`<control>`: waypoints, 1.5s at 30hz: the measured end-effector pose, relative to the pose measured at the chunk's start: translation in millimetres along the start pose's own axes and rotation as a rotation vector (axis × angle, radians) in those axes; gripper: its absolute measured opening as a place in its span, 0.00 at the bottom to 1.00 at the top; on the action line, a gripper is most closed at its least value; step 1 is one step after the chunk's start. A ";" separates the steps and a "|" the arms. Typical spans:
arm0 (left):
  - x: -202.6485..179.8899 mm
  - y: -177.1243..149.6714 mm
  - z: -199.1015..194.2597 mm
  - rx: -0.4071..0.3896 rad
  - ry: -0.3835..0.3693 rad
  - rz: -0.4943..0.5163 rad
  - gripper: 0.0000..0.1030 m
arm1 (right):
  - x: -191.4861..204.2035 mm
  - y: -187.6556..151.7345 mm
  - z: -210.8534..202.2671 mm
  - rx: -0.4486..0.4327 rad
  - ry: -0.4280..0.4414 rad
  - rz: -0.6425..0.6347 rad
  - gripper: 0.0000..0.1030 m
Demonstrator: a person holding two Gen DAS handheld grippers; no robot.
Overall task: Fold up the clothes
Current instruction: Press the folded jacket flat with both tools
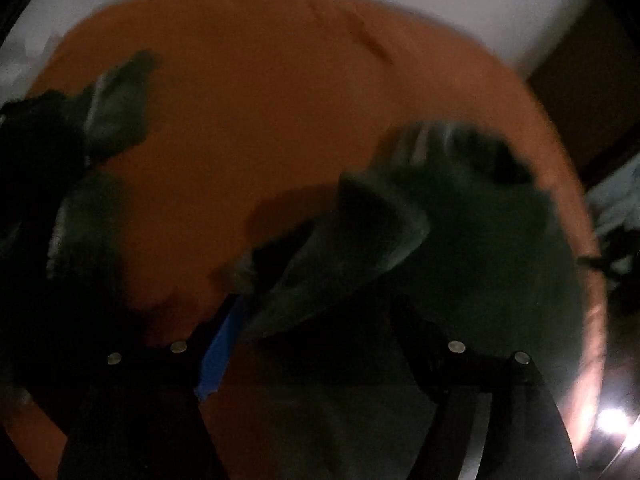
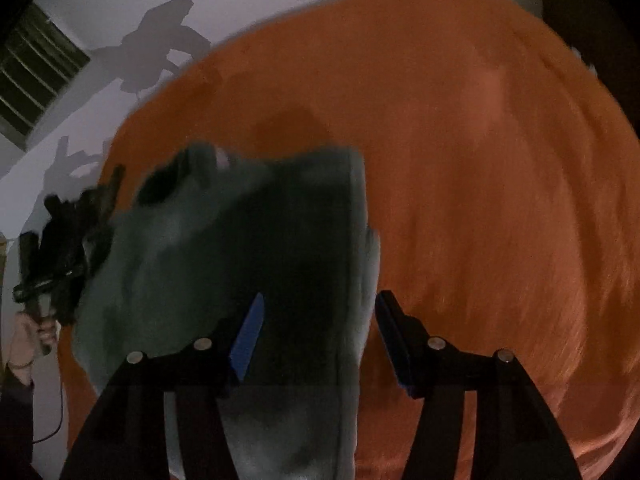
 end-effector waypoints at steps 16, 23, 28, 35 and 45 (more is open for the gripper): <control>-49.2 -24.2 -98.2 -0.236 -0.121 -0.314 0.73 | 31.3 -66.9 -75.9 -0.181 -0.163 -0.124 0.55; -206.5 -75.2 -50.7 -0.176 -0.055 -0.001 0.73 | 146.6 -81.2 -60.9 -0.273 0.014 -0.142 0.56; -199.7 -93.0 6.5 -0.146 0.033 -0.029 0.73 | 154.5 -112.3 10.9 -0.182 -0.096 -0.069 0.54; -208.3 -98.6 21.9 -0.172 0.101 0.064 0.77 | 144.8 -134.6 12.5 -0.185 -0.109 -0.146 0.48; -180.9 -157.6 -62.1 -0.249 0.064 0.059 0.77 | 167.8 -166.1 -26.8 -0.226 -0.090 -0.200 0.12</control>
Point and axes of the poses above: each gripper's, at about its wrist camera, not at the fingertips, and z roughly the way its jaws point, x to its left, y to its top, the point moved 7 cm from there along z, roughly the way its jaws point, and after that the axes turned 4 degrees about -x, right-handed, at the moved point
